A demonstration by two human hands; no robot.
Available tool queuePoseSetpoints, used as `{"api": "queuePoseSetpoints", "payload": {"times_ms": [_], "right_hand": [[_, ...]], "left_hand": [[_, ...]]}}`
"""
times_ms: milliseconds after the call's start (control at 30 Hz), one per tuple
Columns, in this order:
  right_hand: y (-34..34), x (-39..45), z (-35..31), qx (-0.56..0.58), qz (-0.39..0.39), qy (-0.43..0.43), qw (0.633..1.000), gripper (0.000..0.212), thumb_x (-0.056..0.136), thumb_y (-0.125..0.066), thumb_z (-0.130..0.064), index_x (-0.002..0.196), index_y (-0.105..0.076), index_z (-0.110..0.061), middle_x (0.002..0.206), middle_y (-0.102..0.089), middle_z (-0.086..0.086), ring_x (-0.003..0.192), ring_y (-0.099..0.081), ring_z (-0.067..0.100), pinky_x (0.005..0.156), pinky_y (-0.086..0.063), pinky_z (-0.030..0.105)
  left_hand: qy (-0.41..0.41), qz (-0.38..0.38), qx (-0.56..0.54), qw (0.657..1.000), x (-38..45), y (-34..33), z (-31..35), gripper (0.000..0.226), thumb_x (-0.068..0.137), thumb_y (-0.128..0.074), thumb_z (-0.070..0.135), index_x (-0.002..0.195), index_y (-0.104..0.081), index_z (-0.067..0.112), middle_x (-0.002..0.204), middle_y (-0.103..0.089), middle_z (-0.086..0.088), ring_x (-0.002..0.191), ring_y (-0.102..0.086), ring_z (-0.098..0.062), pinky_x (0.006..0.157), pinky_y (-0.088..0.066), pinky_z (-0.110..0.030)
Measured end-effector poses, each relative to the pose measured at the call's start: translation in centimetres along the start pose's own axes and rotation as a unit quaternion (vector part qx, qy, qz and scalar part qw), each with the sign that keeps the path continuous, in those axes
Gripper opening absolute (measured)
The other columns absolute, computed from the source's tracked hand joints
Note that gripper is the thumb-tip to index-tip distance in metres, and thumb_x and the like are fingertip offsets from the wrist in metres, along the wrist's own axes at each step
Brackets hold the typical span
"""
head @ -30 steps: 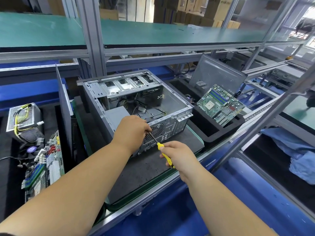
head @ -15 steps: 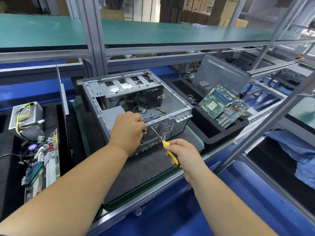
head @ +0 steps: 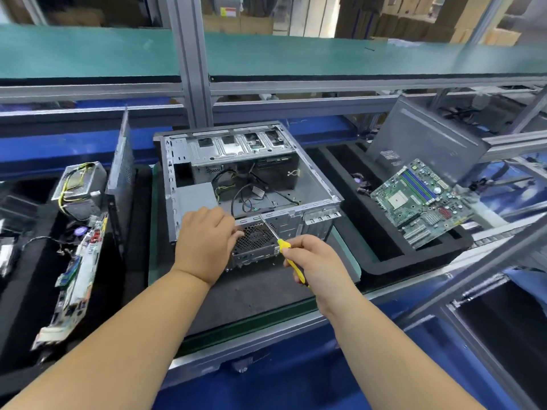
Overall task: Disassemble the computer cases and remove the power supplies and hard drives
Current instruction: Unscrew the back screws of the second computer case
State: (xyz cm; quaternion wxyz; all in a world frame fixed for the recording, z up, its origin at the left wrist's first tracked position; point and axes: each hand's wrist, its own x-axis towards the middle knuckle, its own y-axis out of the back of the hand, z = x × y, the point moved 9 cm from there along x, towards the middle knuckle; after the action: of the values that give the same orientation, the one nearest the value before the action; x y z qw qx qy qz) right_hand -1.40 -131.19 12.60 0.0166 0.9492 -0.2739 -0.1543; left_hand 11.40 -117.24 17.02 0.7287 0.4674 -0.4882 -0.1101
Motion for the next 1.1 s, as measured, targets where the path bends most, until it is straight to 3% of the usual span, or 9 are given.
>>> {"api": "queuePoseSetpoints", "payload": {"times_ms": [100, 233, 300, 400, 500, 700, 867, 1000, 1100], "right_hand": [[1.0, 0.9, -0.5, -0.002, -0.029, 0.013, 1.0, 0.007, 0.094, -0.061, -0.017, 0.098, -0.066, -0.013, 0.074, -0.064, -0.002, 0.054, -0.048, 0.009, 0.053, -0.041, 0.022], [2.3, 2.5, -0.9, 0.012, -0.057, 0.013, 0.998, 0.011, 0.099, -0.051, -0.014, 0.105, -0.061, -0.015, 0.076, -0.066, 0.0, 0.056, -0.054, 0.011, 0.054, -0.044, 0.023], [2.8, 3.3, -0.9, 0.037, -0.075, 0.0, 0.997, 0.014, 0.1, -0.046, -0.01, 0.107, -0.057, -0.014, 0.073, -0.065, 0.0, 0.056, -0.057, 0.012, 0.056, -0.046, 0.024], [3.9, 4.3, -0.7, 0.06, -0.092, -0.009, 0.994, 0.007, 0.096, -0.052, -0.012, 0.096, -0.058, -0.014, 0.068, -0.056, -0.002, 0.051, -0.047, 0.011, 0.055, -0.038, 0.026], [6.0, 5.0, -0.7, 0.085, -0.09, -0.006, 0.992, 0.016, 0.091, -0.065, -0.02, 0.079, -0.058, -0.013, 0.061, -0.052, -0.001, 0.045, -0.04, 0.011, 0.046, -0.032, 0.024], [11.1, 5.8, 0.1, 0.059, -0.092, -0.008, 0.994, 0.02, 0.086, -0.074, -0.025, 0.076, -0.064, -0.011, 0.057, -0.052, 0.001, 0.04, -0.037, 0.012, 0.043, -0.026, 0.023], [14.2, 6.1, 2.7, 0.066, -0.107, -0.123, 0.984, 0.018, 0.083, -0.074, -0.025, 0.07, -0.065, -0.016, 0.054, -0.05, -0.004, 0.039, -0.036, 0.007, 0.04, -0.028, 0.018], [16.2, 7.0, 4.1, 0.086, -0.106, -0.152, 0.979, 0.036, 0.084, -0.071, -0.024, 0.048, -0.066, -0.02, 0.054, -0.048, -0.006, 0.039, -0.034, 0.006, 0.039, -0.028, 0.017], [17.5, 7.9, 4.9, 0.11, -0.097, -0.165, 0.975, 0.033, 0.082, -0.074, -0.024, 0.051, -0.062, -0.021, 0.055, -0.049, -0.005, 0.039, -0.034, 0.007, 0.04, -0.029, 0.017]], "left_hand": [[0.076, 0.018, -0.003, 0.997, -0.5, 0.2, -0.4, 0.028, 0.079, -0.082, 0.024, 0.069, -0.058, 0.012, 0.074, -0.054, -0.003, 0.068, -0.049, -0.028, 0.067, -0.039, -0.04], [0.193, 0.008, -0.105, 0.976, -0.4, 0.1, -0.1, 0.021, 0.086, -0.074, 0.029, 0.078, -0.058, 0.018, 0.077, -0.055, 0.006, 0.072, -0.05, -0.019, 0.068, -0.045, -0.035], [0.236, -0.014, -0.177, 0.955, 0.2, -0.7, 1.2, 0.016, 0.088, -0.07, 0.031, 0.081, -0.058, 0.023, 0.075, -0.057, 0.01, 0.072, -0.053, -0.013, 0.067, -0.046, -0.029], [0.28, -0.027, -0.323, 0.903, 1.6, -2.2, 4.8, 0.015, 0.084, -0.076, 0.021, 0.078, -0.063, 0.027, 0.074, -0.064, 0.012, 0.068, -0.058, -0.003, 0.064, -0.044, -0.013], [0.253, -0.076, -0.397, 0.879, 3.2, -3.9, 9.5, 0.021, 0.08, -0.078, 0.009, 0.076, -0.067, 0.027, 0.073, -0.067, 0.013, 0.063, -0.057, 0.002, 0.062, -0.044, -0.01], [0.201, -0.075, -0.297, 0.93, 5.2, -5.5, 14.5, 0.03, 0.069, -0.078, 0.009, 0.068, -0.062, 0.035, 0.07, -0.059, 0.014, 0.073, -0.052, 0.003, 0.063, -0.036, -0.011], [0.106, -0.095, -0.276, 0.95, 7.1, -6.9, 18.2, 0.019, 0.069, -0.077, 0.012, 0.071, -0.067, 0.029, 0.071, -0.048, 0.015, 0.076, -0.047, 0.003, 0.067, -0.031, -0.009], [0.05, -0.103, -0.252, 0.961, 8.3, -8.1, 20.4, 0.012, 0.071, -0.08, 0.016, 0.075, -0.069, 0.021, 0.075, -0.05, 0.013, 0.078, -0.045, -0.004, 0.072, -0.038, -0.021], [0.067, -0.093, -0.238, 0.964, 8.9, -8.9, 21.0, 0.024, 0.07, -0.078, 0.024, 0.083, -0.058, 0.028, 0.082, -0.05, 0.014, 0.08, -0.045, -0.003, 0.072, -0.04, -0.021]]}}
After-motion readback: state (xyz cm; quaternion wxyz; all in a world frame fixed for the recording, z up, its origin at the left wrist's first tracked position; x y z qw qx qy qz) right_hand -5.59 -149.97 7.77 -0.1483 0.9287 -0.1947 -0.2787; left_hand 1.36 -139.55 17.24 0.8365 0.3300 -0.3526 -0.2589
